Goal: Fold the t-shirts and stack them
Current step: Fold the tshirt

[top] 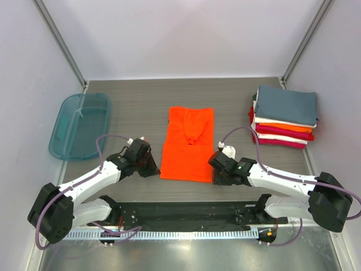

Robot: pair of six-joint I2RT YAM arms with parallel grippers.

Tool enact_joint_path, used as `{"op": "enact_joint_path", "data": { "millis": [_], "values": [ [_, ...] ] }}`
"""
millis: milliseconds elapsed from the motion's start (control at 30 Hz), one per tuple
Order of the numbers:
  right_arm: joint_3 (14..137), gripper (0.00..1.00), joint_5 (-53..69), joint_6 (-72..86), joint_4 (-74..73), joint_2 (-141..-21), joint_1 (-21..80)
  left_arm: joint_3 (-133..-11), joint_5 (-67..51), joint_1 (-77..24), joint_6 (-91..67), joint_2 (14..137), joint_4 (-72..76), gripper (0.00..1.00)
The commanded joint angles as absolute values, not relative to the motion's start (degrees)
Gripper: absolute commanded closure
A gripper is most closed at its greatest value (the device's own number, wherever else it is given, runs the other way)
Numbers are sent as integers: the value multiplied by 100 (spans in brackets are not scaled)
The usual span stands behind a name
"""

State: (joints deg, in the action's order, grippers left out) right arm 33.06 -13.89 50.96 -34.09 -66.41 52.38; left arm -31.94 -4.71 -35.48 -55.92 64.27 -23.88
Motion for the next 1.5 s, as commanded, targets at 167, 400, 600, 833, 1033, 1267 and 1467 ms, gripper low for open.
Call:
{"op": "enact_joint_path", "data": {
  "millis": [167,400,600,833,1033,1267,1467],
  "values": [
    [3551,66,-1117,5001,-3173,-6425,5238,-3120,-633,-3524,-5414,6679,-2269,84],
    [3489,69,-1090,5001,-2892,-7013,5238,-3120,-703,-3524,-5405,7136,-2031,85],
    [3401,76,-1063,5019,-2742,-7260,5238,-3015,-826,-3524,-5423,7312,-1925,85],
    [3419,74,-1099,5019,-2742,-7216,5247,-2971,-817,-3524,-5458,7295,-1907,84],
    [3471,70,-1046,4983,-2672,-7189,5238,-3006,-870,-3524,-5467,7523,-1750,84],
    [3524,71,-1028,4983,-2637,-7251,5238,-3032,-932,-3524,-5458,7576,-1696,84],
    [3525,79,-1195,5010,-2689,-7479,5238,-2988,-835,-3525,-5467,7620,-1749,89]
  ]
}}
